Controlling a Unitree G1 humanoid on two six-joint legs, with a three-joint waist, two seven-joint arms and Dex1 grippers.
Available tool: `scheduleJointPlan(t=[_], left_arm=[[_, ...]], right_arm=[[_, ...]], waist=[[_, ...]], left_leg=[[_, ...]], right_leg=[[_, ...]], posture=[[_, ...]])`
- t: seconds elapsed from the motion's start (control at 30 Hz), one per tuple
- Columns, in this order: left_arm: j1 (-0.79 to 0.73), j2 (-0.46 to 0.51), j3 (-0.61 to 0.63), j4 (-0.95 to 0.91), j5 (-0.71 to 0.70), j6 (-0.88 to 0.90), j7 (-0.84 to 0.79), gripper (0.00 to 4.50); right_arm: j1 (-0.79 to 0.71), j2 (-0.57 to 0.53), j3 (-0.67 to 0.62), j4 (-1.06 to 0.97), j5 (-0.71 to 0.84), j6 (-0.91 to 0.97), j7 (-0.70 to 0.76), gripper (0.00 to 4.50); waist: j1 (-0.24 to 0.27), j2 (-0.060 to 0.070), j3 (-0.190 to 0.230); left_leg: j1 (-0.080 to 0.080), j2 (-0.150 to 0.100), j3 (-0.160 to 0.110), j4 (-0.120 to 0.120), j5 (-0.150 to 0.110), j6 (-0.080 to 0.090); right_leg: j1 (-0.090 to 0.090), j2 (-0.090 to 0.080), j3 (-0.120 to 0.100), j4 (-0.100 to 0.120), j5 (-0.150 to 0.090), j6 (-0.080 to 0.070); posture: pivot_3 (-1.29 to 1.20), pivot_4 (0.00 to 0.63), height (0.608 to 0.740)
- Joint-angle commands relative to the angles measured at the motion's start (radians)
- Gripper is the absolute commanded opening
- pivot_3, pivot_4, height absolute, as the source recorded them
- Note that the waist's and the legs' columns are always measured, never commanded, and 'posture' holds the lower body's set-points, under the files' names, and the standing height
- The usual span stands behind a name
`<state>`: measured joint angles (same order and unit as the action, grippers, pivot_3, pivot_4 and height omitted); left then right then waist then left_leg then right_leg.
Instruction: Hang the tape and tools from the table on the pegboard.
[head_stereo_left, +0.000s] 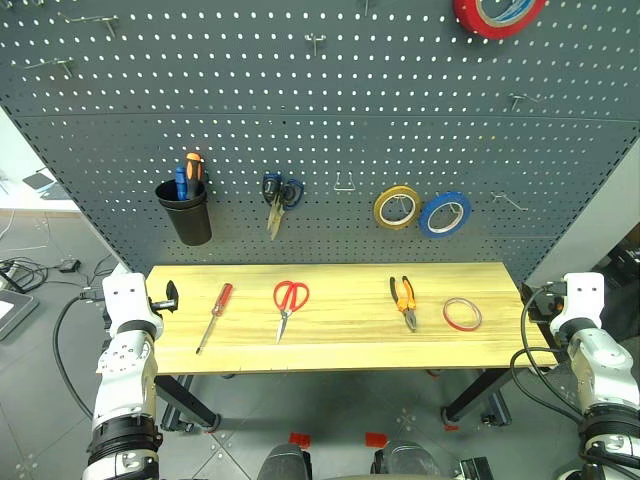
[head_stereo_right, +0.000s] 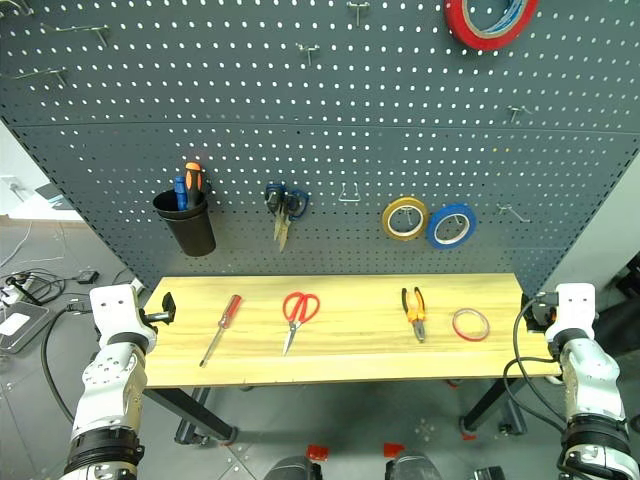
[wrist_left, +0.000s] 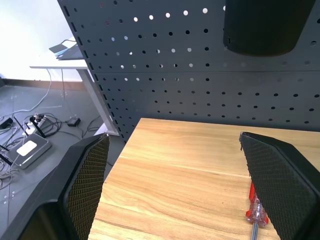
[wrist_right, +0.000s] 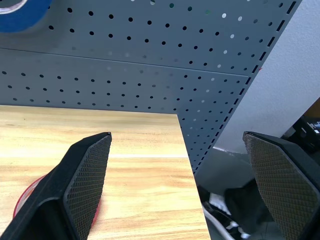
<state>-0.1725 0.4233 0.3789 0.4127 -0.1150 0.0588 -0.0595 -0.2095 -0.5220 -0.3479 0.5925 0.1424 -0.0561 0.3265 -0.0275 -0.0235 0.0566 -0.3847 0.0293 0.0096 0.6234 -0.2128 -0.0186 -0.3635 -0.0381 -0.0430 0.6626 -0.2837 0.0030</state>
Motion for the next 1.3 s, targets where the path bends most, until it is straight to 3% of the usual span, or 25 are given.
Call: scheduleJointPlan(t=[0.03, 0.43, 0.57, 0.77, 1.0, 1.3], left_arm=[[-0.008, 0.002, -0.003, -0.027, -0.001, -0.031, -0.005, 4.38], [0.023, 0.012, -0.001, -0.081, -0.003, -0.047, -0.018, 4.38], [0.047, 0.059, -0.088, -0.18, 0.054, -0.079, -0.113, 4.38], [0.022, 0.116, -0.278, -0.307, 0.066, -0.09, -0.363, 4.38], [-0.067, 0.12, -0.382, -0.333, -0.005, -0.03, -0.591, 4.38], [-0.244, 0.06, -0.523, -0.262, -0.019, -0.003, -0.797, 4.38]], right_arm=[[-0.02, -0.019, -0.005, -0.023, 0.008, -0.021, 0.005, 4.5], [0.007, -0.003, 0.009, -0.089, 0.035, 0.015, 0.067, 4.5], [0.038, 0.029, 0.04, -0.232, 0.081, 0.121, 0.108, 4.5], [0.083, 0.058, 0.136, -0.517, 0.112, 0.33, 0.138, 4.5], [0.11, 0.022, 0.243, -0.751, 0.099, 0.594, 0.143, 4.5], [-0.066, -0.042, 0.372, -0.51, 0.016, 0.668, 0.214, 4.5]], waist=[[0.0, 0.0, 0.0], [-0.001, 0.0, 0.001], [-0.001, -0.001, 0.006], [0.0, 0.008, 0.027], [-0.005, 0.008, 0.097], [-0.017, 0.003, 0.185]], left_leg=[[0.0, 0.0, 0.0, 0.0, 0.0, 0.0], [0.0, 0.0, 0.003, -0.001, 0.0, 0.0], [-0.001, 0.001, 0.004, -0.002, 0.0, 0.0], [-0.001, 0.002, 0.007, -0.003, 0.0, 0.0], [-0.007, 0.003, 0.007, -0.003, 0.0, 0.0], [-0.024, 0.002, 0.008, 0.004, -0.001, 0.003]], right_leg=[[0.0, 0.0, 0.0, 0.0, 0.0, 0.0], [-0.003, 0.0, 0.004, 0.0, 0.0, 0.001], [-0.005, 0.001, 0.005, 0.001, 0.0, 0.0], [-0.006, 0.0, 0.007, 0.001, 0.0, 0.0], [-0.012, 0.001, 0.008, 0.001, 0.0, 0.0], [-0.026, 0.002, 0.009, 0.002, 0.004, 0.0]], posture=[[-0.01, 0.01, 0.74], [-0.01, 0.031, 0.74], [-0.03, 0.055, 0.74], [-0.06, 0.11, 0.74], [-0.14, 0.22, 0.74], [-0.15, 0.315, 0.74]])
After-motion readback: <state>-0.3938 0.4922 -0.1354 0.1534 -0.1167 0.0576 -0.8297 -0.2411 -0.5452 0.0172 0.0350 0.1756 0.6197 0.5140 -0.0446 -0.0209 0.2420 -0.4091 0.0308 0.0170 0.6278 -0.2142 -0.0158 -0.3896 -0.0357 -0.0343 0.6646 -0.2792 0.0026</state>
